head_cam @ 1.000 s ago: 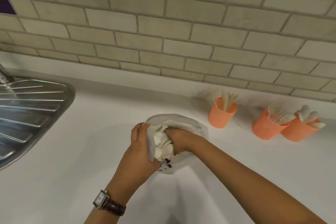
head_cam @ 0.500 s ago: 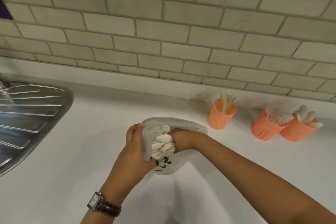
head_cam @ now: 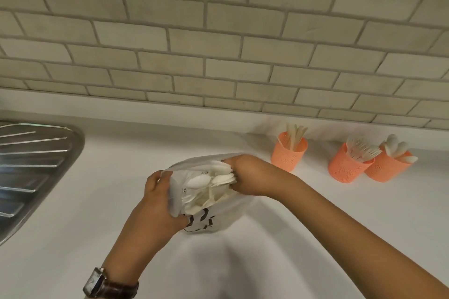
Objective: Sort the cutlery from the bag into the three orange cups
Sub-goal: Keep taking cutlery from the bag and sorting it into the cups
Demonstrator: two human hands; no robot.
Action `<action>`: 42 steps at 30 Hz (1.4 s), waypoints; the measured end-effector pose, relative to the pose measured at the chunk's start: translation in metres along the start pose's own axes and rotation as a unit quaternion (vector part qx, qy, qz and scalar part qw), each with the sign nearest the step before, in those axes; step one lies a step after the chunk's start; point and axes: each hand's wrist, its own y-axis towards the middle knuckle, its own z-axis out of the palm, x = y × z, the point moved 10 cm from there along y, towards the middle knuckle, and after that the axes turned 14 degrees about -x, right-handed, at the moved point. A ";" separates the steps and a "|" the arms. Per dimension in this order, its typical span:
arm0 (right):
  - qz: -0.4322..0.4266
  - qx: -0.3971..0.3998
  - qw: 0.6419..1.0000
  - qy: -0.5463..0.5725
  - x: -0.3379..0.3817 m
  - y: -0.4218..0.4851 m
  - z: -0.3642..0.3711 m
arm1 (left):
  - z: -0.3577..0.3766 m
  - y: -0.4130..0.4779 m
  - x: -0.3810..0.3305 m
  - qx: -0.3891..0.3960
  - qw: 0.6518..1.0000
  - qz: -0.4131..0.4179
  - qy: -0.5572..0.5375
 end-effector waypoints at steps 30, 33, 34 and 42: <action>0.362 -0.378 0.554 0.647 -0.144 -0.205 -0.051 | 0.057 -0.040 -0.160 -0.073 0.966 0.229 -0.091; 0.374 -0.364 0.555 0.648 -0.168 -0.232 -0.056 | 0.115 -0.067 -0.204 -0.001 0.960 0.246 -0.133; 0.379 -0.357 0.560 0.644 -0.177 -0.242 -0.059 | 0.136 -0.077 -0.218 0.026 0.961 0.237 -0.144; 0.387 -0.325 0.565 0.652 -0.263 -0.314 -0.089 | 0.265 -0.140 -0.322 0.105 0.953 0.184 -0.217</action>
